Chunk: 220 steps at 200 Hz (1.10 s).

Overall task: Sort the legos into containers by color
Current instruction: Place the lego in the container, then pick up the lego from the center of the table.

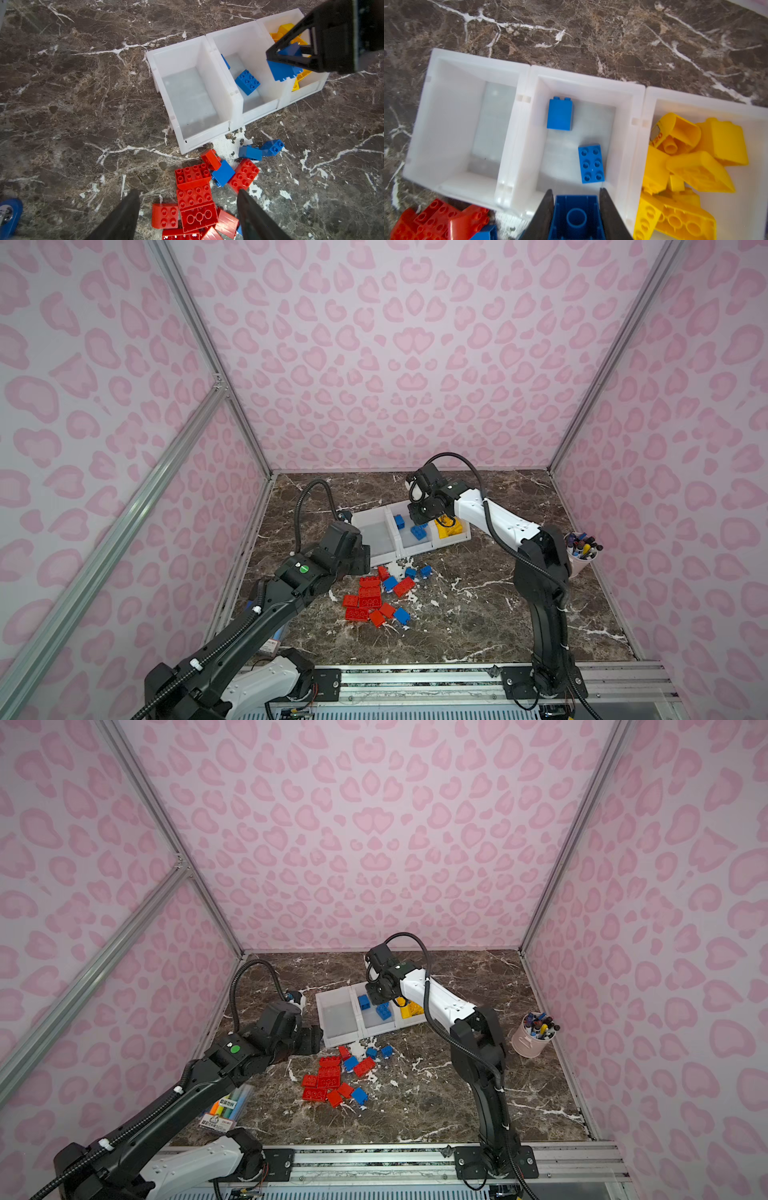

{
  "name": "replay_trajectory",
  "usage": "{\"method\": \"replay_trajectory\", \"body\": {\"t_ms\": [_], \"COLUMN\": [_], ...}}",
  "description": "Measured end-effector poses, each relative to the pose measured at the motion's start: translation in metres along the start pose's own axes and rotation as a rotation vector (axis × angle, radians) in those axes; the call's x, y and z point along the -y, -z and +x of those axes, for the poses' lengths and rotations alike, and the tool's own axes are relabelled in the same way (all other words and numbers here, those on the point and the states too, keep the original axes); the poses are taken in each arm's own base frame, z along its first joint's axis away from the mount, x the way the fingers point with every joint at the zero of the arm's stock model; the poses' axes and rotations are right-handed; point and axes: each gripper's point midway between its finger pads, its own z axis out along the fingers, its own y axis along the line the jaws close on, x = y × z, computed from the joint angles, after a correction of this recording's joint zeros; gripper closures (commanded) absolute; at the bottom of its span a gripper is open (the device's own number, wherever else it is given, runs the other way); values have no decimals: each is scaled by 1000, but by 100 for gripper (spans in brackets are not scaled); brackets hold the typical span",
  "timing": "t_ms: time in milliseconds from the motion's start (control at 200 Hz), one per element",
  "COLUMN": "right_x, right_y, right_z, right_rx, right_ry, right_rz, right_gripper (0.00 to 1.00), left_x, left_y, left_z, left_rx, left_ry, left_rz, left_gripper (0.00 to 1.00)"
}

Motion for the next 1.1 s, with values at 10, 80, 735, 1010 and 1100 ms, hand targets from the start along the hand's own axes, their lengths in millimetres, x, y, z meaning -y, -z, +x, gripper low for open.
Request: {"method": "replay_trajectory", "body": {"t_ms": [10, 80, 735, 1010, 1100], "right_x": [0, -1, 8, 57, 73], "right_y": [-3, -18, 20, 126, 147], "right_z": [-1, -7, -26, -2, 27], "right_rx": [-3, -13, 33, 199, 223], "right_ry": [0, -1, -38, -203, -265], "right_rz": [0, 9, 48, 44, 41], "right_gripper": [74, 73, 44, 44, 44], "left_x": [0, -1, 19, 86, 111], "left_y": [0, 1, -7, -33, -50], "left_z": [0, 3, 29, 31, 31], "left_rx": [0, 0, -93, -173, -203], "left_ry": [2, 12, -34, -274, -354], "left_rz": [0, 4, 92, 161, 177], "left_gripper": [25, 25, 25, 28, 30]}}
